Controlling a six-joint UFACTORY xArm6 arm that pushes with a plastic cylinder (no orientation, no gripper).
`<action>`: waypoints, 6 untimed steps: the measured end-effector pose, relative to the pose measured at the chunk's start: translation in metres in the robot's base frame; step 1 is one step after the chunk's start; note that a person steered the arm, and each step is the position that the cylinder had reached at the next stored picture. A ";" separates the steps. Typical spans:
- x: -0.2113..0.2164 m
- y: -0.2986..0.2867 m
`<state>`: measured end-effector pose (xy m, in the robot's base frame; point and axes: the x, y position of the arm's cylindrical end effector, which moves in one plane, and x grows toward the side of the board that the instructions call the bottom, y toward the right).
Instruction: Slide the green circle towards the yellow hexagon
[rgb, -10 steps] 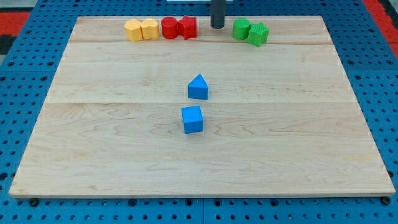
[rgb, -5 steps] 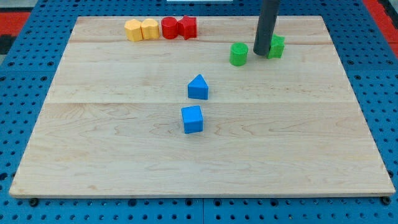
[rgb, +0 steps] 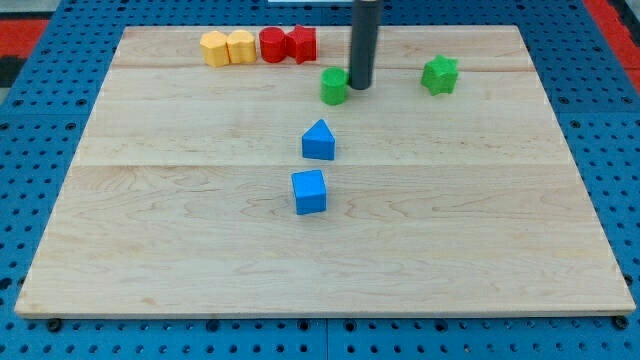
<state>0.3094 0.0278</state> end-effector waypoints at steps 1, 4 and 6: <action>0.000 -0.049; 0.038 -0.091; 0.037 -0.138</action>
<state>0.3461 -0.1097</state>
